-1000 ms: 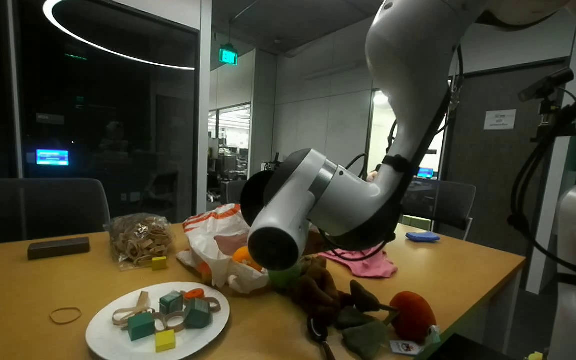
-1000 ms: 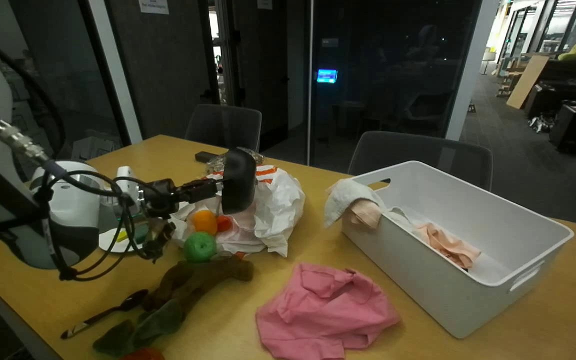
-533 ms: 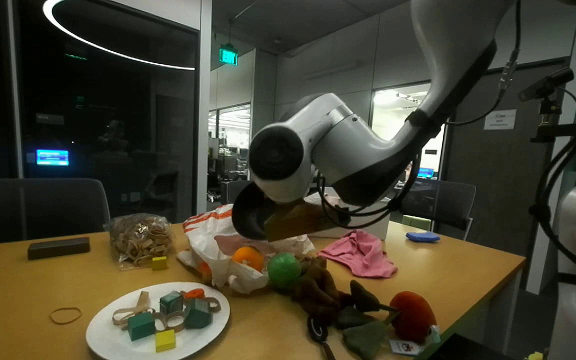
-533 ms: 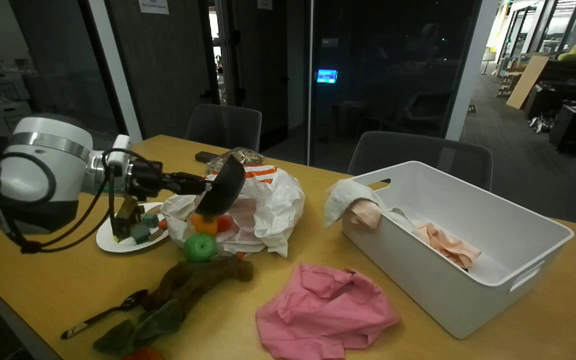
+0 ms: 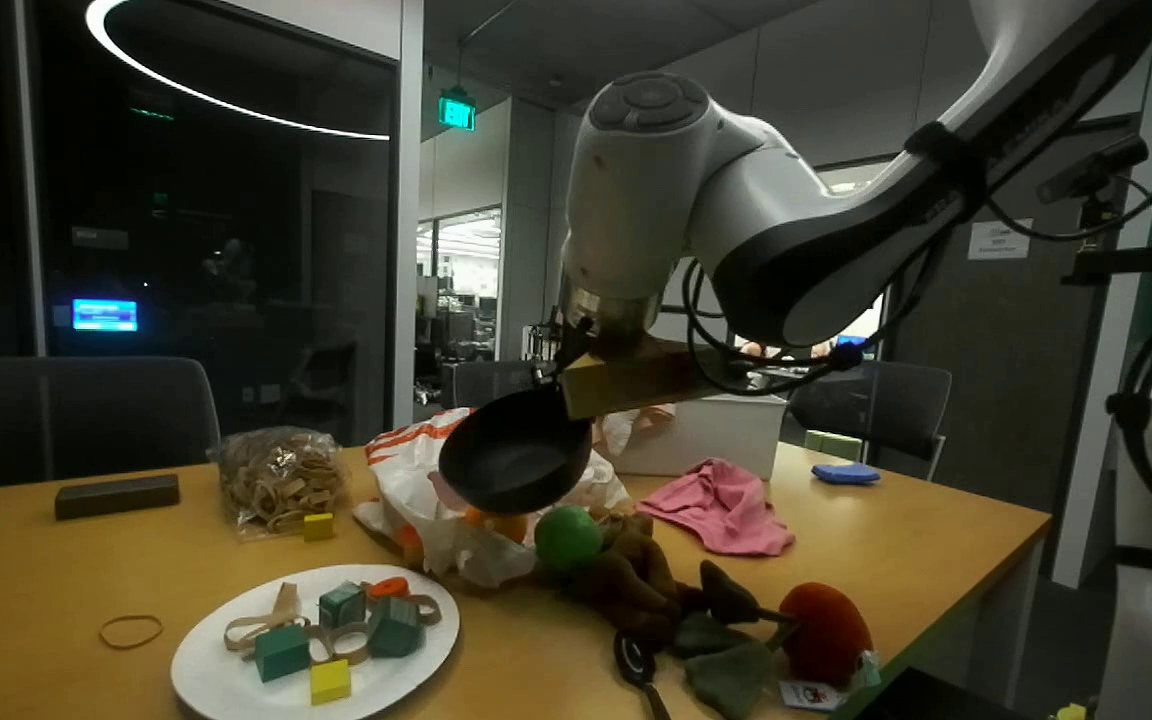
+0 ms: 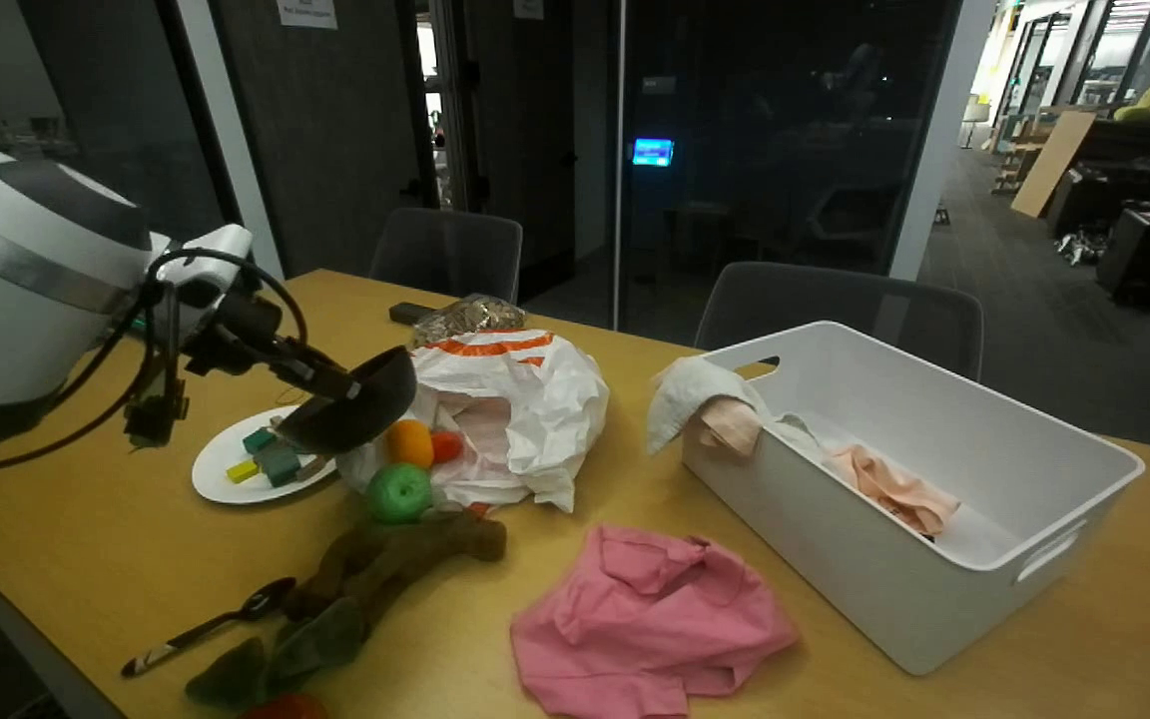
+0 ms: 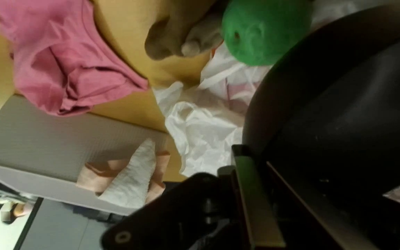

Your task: Take the fruits out of the black bowl

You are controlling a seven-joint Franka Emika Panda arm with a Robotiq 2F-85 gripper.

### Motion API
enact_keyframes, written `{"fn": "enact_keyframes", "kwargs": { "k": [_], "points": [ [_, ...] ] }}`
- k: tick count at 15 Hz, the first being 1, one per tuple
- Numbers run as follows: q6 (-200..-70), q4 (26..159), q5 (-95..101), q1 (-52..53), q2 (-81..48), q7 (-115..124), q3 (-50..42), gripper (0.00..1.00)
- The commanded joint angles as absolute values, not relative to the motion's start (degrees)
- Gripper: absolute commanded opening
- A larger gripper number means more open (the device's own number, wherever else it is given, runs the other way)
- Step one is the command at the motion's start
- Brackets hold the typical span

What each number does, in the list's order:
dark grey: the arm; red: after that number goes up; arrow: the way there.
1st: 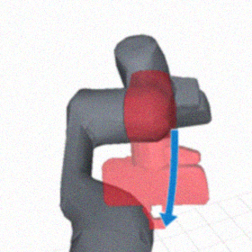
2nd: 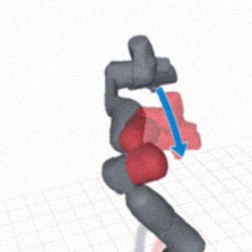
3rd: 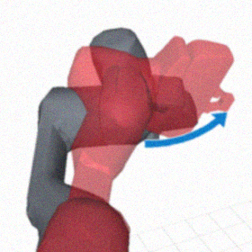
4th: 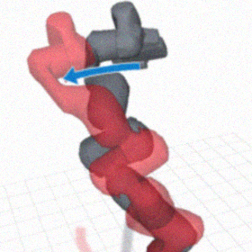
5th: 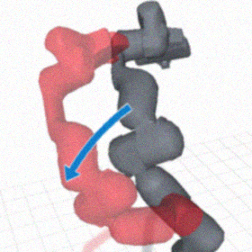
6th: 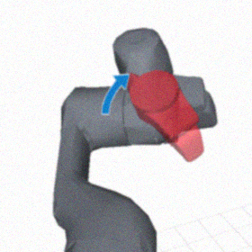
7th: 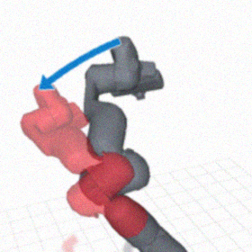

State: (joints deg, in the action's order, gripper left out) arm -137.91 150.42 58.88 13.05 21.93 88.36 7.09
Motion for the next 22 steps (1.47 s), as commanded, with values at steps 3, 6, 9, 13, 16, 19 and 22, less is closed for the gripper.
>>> {"fn": "enact_keyframes", "kwargs": {
  "k": [3, 6, 9, 13, 16, 19, 22],
  "points": [
    [-146.6, 160.4, 36.7, 15.8, 29.0, 67.1, 6.1, 0.08],
    [-146.8, 159.4, 28.9, 23.1, 23.6, 58.7, 1.0, 0.07],
    [-146.9, 159.5, 20.9, 29.3, 20.8, 48.7, -4.3, 0.07],
    [-143.8, 159.4, 7.9, 36.5, 17.6, 32.2, -11.2, 0.32],
    [-139.0, 159.4, 1.0, 38.5, 17.3, 21.9, -14.7, 0.46],
    [-136.2, 159.3, 0.9, 23.8, 18.5, 19.7, -1.4, 0.68],
    [-134.0, 158.7, 2.3, 16.4, 23.7, 20.5, 4.2, 0.91]
  ]
}}
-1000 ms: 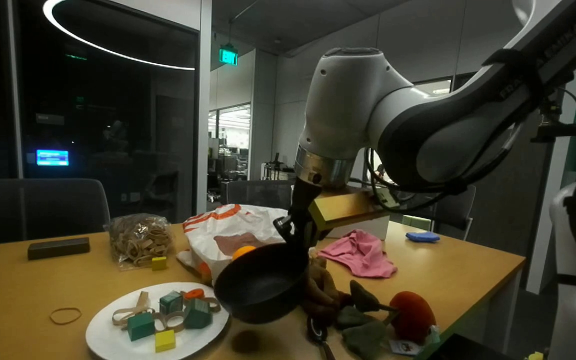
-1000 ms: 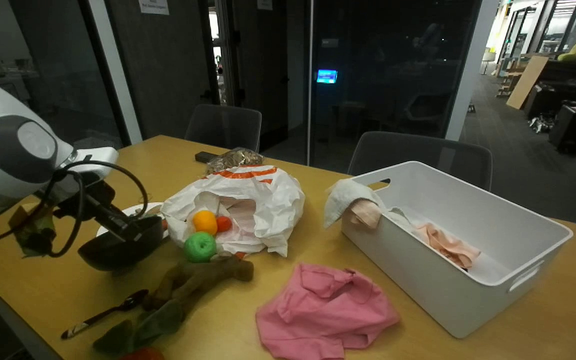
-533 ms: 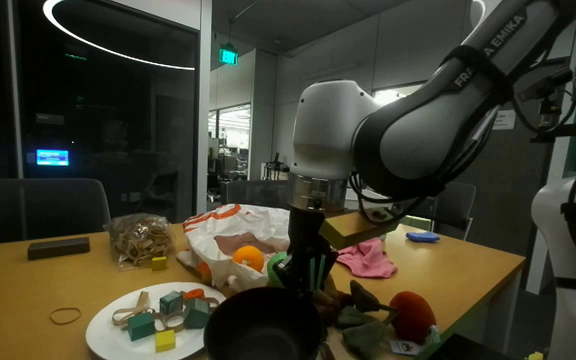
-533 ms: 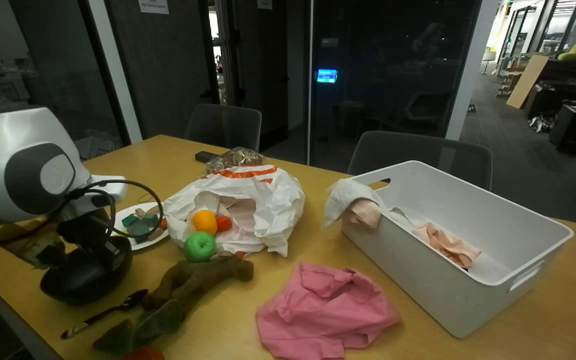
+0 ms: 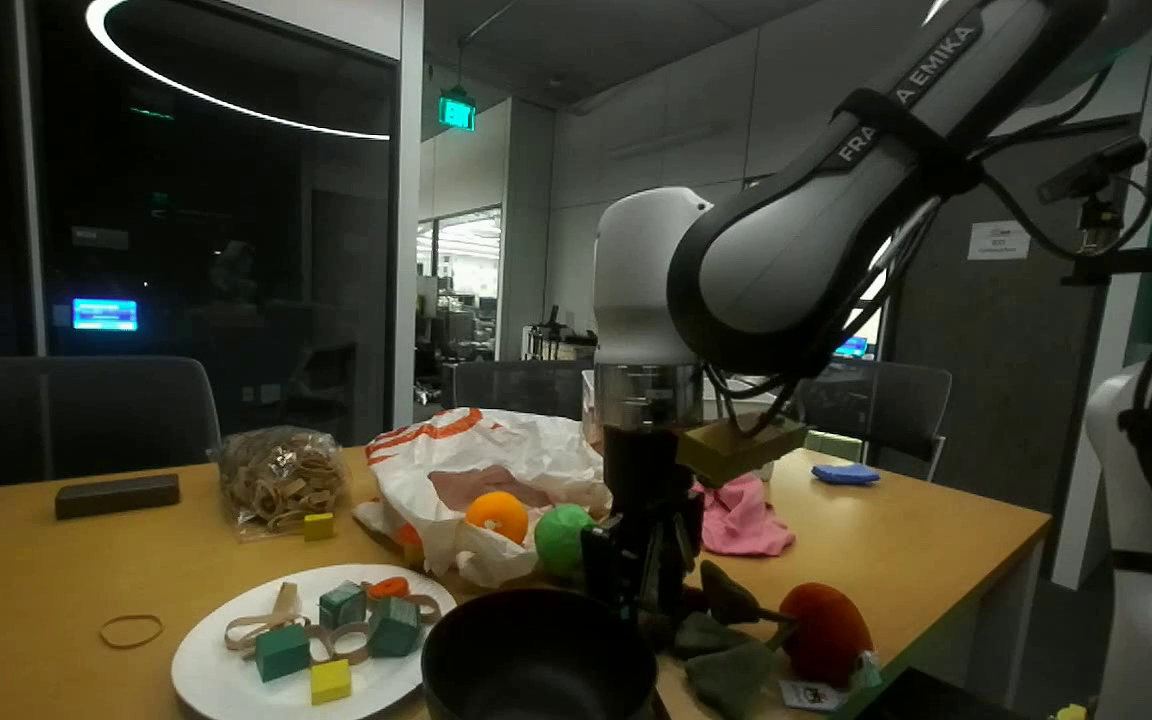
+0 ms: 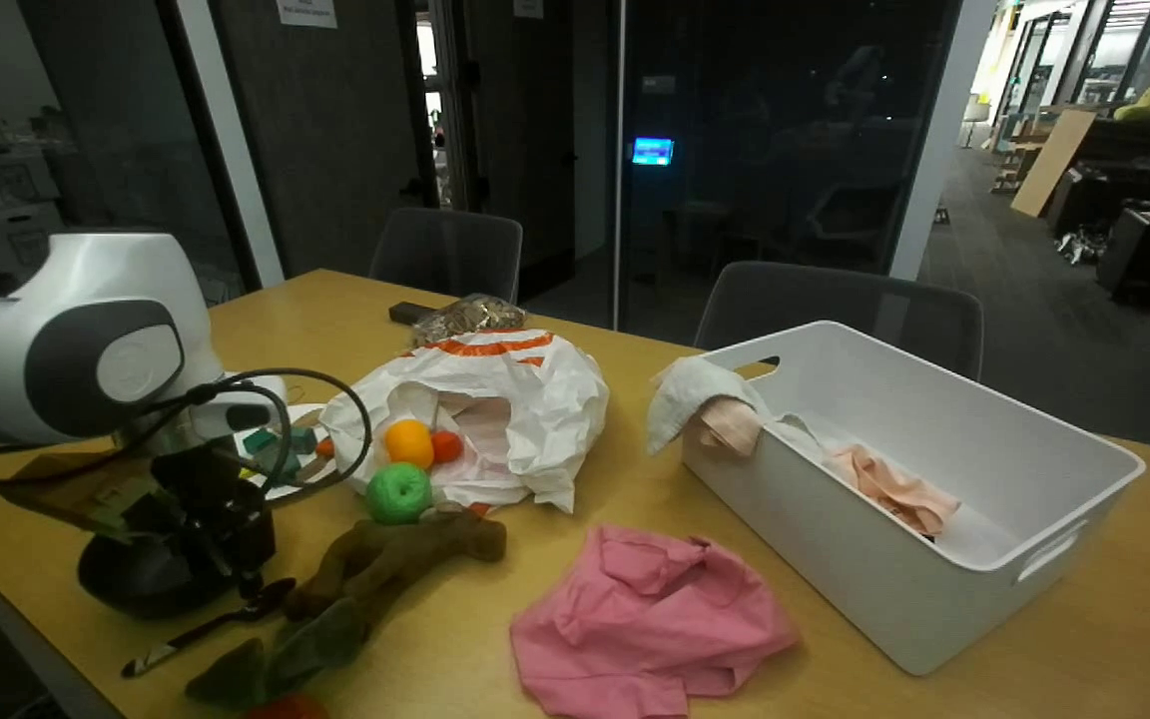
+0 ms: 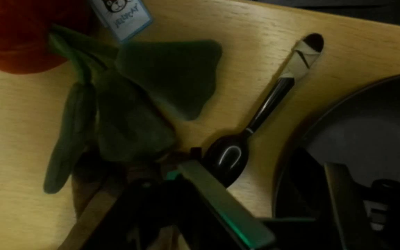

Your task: Take the fruits out of the black bowl

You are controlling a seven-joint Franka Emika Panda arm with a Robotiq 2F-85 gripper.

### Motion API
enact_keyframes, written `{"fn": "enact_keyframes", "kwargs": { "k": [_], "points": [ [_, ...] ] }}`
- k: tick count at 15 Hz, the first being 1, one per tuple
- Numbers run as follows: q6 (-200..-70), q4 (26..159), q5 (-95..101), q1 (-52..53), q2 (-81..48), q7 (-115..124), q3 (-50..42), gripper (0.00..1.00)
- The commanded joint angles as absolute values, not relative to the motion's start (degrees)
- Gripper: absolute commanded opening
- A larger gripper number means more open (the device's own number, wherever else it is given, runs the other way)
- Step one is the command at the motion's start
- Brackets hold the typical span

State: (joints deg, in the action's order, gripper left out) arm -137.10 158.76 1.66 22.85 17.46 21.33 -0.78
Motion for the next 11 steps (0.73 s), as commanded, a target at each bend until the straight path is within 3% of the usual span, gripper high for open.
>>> {"fn": "enact_keyframes", "kwargs": {
  "k": [1, 7, 11],
  "points": [
    [-133.1, 158.3, 1.1, 15.1, 25.2, 19.6, 4.9, 0.98],
    [-124.6, 155.1, -3.6, 11.2, 34.6, 18.2, 6.1, 1.00],
    [-127.0, 156.2, -2.9, 9.9, 32.3, 18.7, 7.9, 1.00]
  ]
}}
